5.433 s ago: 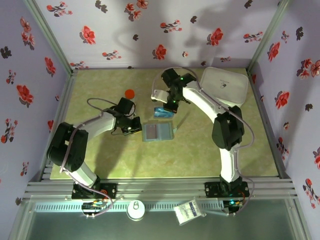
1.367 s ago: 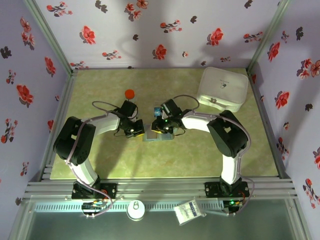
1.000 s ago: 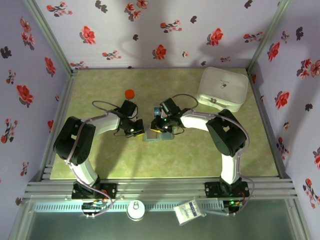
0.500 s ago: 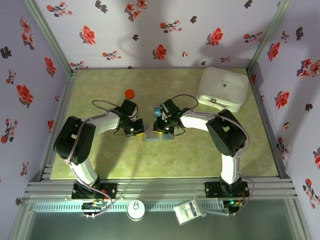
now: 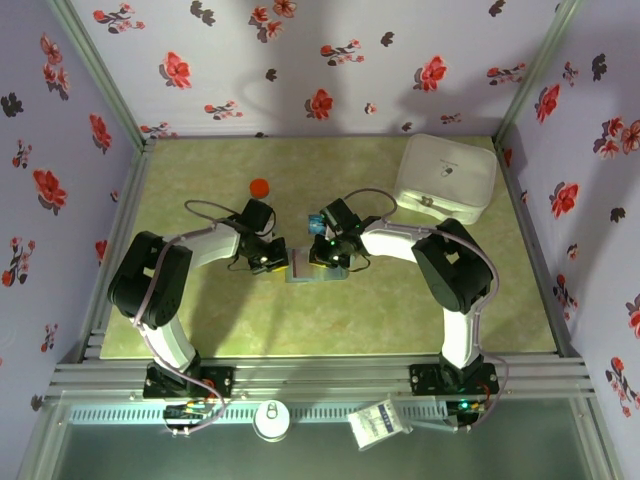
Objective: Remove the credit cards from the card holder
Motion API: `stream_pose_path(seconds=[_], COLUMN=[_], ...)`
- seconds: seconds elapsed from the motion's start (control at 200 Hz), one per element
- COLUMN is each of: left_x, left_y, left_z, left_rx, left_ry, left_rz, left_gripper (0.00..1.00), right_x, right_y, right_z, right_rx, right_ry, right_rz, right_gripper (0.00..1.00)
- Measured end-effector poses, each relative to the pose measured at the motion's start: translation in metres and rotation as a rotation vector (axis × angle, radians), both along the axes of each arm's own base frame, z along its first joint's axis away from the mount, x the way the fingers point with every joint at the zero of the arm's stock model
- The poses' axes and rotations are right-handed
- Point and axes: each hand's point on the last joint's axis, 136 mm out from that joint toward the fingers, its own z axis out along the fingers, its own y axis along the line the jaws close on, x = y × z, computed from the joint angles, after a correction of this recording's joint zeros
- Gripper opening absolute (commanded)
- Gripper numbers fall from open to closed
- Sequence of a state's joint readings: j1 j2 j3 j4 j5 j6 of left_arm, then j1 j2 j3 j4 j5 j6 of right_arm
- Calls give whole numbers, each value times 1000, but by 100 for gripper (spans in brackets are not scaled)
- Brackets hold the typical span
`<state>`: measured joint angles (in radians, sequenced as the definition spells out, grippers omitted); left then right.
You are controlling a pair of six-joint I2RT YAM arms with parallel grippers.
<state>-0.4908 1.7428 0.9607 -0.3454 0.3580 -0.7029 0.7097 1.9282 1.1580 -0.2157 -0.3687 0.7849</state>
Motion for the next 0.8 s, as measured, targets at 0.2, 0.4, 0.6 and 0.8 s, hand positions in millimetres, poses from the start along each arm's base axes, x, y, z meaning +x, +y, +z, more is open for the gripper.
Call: stream_pose_path(seconds=[0.2, 0.4, 0.6, 0.8], left_x=[2, 10, 14, 16], left_y=[-1, -13, -22, -27], left_z=[8, 28, 34, 27], left_rx=[-14, -97, -149, -155], left_ry=[-17, -52, -56, -29], left_rz=[7, 32, 41, 44], left_gripper=[8, 19, 24, 26], right_x=[0, 0, 0, 1], right_y=[0, -1, -1, -1], right_z=[0, -1, -1, -1], right_rx=[-2, -3, -3, -3], right_ry=[-1, -1, 0, 0], right_rz=[-1, -1, -2, -3], right_gripper=[14, 13, 13, 13])
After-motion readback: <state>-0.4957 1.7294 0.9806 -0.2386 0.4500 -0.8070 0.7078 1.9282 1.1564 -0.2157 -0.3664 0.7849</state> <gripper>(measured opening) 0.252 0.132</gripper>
